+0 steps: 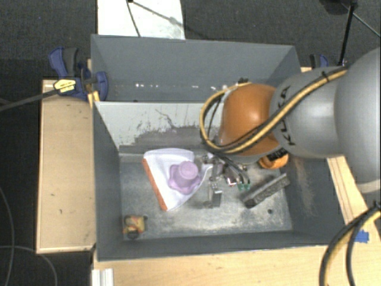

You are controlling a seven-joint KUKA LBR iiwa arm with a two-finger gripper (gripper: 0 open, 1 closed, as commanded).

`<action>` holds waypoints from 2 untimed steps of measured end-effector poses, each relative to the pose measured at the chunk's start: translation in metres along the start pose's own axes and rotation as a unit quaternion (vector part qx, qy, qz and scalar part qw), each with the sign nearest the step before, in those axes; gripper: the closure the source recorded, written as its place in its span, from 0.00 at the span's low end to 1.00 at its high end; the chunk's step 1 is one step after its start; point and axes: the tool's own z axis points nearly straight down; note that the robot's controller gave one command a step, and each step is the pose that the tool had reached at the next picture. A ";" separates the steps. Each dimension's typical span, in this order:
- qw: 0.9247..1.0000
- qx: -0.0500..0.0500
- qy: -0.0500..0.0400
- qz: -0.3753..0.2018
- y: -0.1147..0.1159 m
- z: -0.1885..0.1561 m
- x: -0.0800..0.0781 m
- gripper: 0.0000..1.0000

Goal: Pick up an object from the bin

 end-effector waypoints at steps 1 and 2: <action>0.995 0.000 0.003 0.096 -0.002 0.010 -0.012 1.00; 0.995 0.000 0.003 0.096 -0.002 0.010 -0.012 1.00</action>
Offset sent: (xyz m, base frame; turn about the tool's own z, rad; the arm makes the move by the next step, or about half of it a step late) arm 0.0000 0.0000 0.0000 0.0000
